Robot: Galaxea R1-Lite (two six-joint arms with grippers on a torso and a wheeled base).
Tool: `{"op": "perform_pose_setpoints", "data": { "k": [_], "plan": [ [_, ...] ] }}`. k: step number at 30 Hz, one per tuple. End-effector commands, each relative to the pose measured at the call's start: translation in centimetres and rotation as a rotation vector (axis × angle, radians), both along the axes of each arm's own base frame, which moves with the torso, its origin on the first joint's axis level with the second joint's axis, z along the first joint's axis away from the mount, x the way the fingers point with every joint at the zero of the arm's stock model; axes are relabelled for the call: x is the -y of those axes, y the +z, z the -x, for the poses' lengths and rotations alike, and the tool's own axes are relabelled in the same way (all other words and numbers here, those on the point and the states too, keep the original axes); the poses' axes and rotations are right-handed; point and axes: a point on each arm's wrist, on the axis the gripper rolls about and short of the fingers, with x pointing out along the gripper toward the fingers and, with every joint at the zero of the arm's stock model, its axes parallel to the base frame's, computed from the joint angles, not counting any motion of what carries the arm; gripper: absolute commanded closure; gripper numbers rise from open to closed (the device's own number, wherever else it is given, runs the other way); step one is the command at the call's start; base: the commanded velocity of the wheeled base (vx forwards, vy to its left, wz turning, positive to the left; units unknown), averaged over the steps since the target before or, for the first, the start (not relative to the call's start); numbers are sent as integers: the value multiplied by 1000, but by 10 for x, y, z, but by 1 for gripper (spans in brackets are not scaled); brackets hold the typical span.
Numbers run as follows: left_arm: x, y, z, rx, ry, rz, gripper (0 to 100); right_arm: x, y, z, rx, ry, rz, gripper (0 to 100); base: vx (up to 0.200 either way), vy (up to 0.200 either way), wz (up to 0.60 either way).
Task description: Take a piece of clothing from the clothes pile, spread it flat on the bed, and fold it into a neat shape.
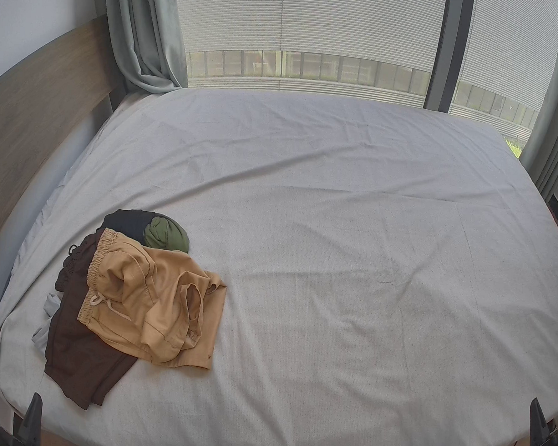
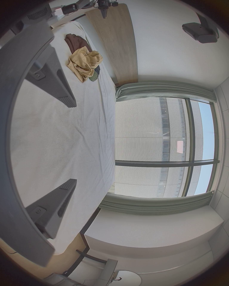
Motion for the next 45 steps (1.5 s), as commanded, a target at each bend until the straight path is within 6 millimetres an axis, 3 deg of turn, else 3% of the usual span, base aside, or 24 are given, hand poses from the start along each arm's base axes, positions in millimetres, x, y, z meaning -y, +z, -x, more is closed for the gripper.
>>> {"op": "perform_pose_setpoints", "data": {
  "k": [1, 10, 13, 14, 20, 26, 37, 40, 42, 43, 45],
  "plan": [
    [0, -5, 0, 2, -15, -9, 0, 0, -5, 0, -3, 1, 0, 0, 0, 0, 0],
    [0, -4, 0, 8, -17, -13, 0, 0, -5, 0, -4, 1, -1, 0, 0, 0, 0],
    [1, 23, 3, 192, -11, -31, 0, 0, -5, 0, -3, 1, -1, 0, 0, 0, 0],
    [1, 24, 4, 198, -11, -31, 0, 0, -5, 0, -3, 1, -1, 0, 0, 0, 0],
    [1, 25, 1, 119, -83, -32, 0, 0, -5, 0, -4, -1, -1, 0, 0, 0, 0],
    [3, 53, -2, 70, -182, -29, 0, 0, -5, 0, -4, -1, 0, 0, 0, 0, 0],
    [7, 109, -44, -4, -317, 21, 0, 0, -5, 0, -4, -1, -3, 0, 0, 0, 0],
    [10, 120, -62, -48, -344, 23, 0, 0, -5, 0, -6, -1, -3, 0, 0, 0, 0],
    [10, 120, -62, -48, -344, 23, 0, 0, -5, 0, -6, -1, -3, 0, 0, 0, 0],
    [14, 123, -82, -110, -370, 26, 0, 0, -5, 0, -4, -1, -3, 0, 0, 0, 0],
    [17, 122, -95, -142, -390, 29, 0, 0, -5, 0, -3, -2, -4, 0, 0, 0, 0]
  ]
}}
